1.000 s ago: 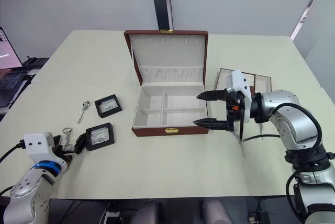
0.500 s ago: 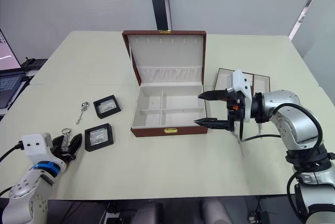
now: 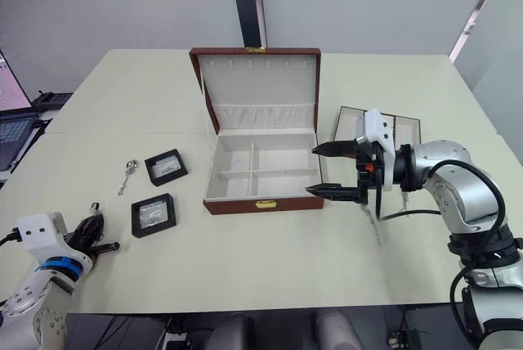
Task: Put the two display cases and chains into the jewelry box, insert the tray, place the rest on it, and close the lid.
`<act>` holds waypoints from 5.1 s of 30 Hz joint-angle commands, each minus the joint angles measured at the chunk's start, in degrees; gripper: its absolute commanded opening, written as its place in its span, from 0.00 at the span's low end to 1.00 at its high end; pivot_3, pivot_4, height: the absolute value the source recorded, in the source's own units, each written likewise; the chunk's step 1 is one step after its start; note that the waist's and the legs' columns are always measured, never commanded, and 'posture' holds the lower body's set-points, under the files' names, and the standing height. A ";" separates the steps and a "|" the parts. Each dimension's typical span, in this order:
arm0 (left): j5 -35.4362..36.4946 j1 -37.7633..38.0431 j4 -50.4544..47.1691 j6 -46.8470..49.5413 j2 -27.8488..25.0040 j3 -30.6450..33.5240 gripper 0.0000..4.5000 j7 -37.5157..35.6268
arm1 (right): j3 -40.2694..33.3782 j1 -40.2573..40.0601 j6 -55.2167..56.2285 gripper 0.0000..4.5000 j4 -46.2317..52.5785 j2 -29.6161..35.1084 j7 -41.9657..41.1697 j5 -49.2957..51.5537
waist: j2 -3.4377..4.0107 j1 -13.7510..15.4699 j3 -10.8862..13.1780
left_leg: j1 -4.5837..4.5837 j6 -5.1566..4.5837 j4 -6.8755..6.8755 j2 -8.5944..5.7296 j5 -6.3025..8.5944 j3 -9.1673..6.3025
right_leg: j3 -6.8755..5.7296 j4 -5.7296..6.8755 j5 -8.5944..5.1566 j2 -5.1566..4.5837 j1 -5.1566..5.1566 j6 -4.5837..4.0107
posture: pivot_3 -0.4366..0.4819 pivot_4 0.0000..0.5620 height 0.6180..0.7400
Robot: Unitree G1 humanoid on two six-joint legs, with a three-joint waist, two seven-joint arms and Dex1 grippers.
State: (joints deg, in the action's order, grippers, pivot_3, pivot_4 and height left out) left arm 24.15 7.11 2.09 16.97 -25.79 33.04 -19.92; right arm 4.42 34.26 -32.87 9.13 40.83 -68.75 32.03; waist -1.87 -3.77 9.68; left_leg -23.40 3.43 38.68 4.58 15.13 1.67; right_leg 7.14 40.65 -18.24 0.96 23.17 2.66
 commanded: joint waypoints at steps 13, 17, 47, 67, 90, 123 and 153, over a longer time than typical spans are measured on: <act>10.24 0.91 -19.79 10.56 -2.67 -0.65 0.00 -2.16 | -6.00 0.81 -1.55 1.00 2.03 1.71 1.07 3.12 | -0.19 0.49 0.11 | -0.09 0.00 0.01 0.00 0.00 -0.04 | -0.05 -0.07 0.00 -0.02 0.00 0.00 | 0.48 0.27 1.00; 14.61 -0.96 -26.47 16.64 -6.03 -2.10 0.00 -2.96 | -6.85 0.04 -1.55 1.00 2.13 2.06 2.08 3.35 | -0.19 0.52 0.11 | -0.11 0.01 0.01 0.00 0.00 -0.04 | -0.06 -0.11 0.00 -0.02 0.00 0.00 | 0.48 0.27 1.00; 5.47 -33.99 -19.10 20.06 1.59 -24.53 0.00 5.35 | -13.68 -7.07 -1.18 1.00 5.16 2.57 12.62 3.88 | -0.20 1.29 0.16 | -0.34 0.01 0.09 -0.06 -0.01 -0.19 | -0.12 -0.27 0.04 -0.01 0.01 0.06 | 0.48 0.27 1.00; -2.37 -32.64 -16.20 18.06 9.58 -28.38 0.00 7.98 | -13.70 -6.27 -2.51 1.00 5.03 2.89 13.02 4.02 | -0.20 1.93 0.16 | -0.38 0.01 0.11 -0.07 -0.02 -0.20 | -0.12 -0.33 0.07 -0.02 0.01 0.10 | 0.48 0.27 1.00; -4.40 -33.28 -14.01 17.43 12.17 -29.34 0.50 6.26 | -13.90 -6.49 -3.35 1.00 5.03 2.91 12.99 4.06 | -0.20 1.95 0.16 | -0.39 0.01 0.11 -0.07 -0.02 -0.20 | -0.12 -0.34 0.08 -0.02 0.00 0.10 | 0.48 0.27 1.00; 7.51 -14.05 -10.33 18.12 -28.78 -9.89 0.99 -34.66 | -23.75 -23.47 6.20 1.00 -12.92 12.58 6.19 -2.41 | -0.12 1.84 0.20 | -0.36 0.00 0.09 -0.06 -0.01 -0.16 | -0.17 -0.43 0.06 -0.03 0.01 0.10 | 0.48 0.27 1.00; -2.27 -5.07 15.84 1.76 -30.12 -1.47 0.99 -30.40 | -25.09 -28.02 16.71 1.00 -29.83 12.18 4.17 -7.42 | -0.03 1.70 0.23 | -0.34 -0.01 0.04 0.00 0.00 0.00 | -0.11 -0.51 0.06 -0.03 0.03 0.10 | 0.48 0.27 1.00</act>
State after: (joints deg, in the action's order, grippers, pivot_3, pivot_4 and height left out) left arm 21.69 2.57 18.60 19.26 -55.74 29.51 -50.81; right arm -19.48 5.51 -16.92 -20.70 52.71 -64.64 24.19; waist -1.90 -2.07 9.92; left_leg -23.74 3.43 38.72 4.58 15.13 1.67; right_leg 7.04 40.14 -18.17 0.93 23.21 2.75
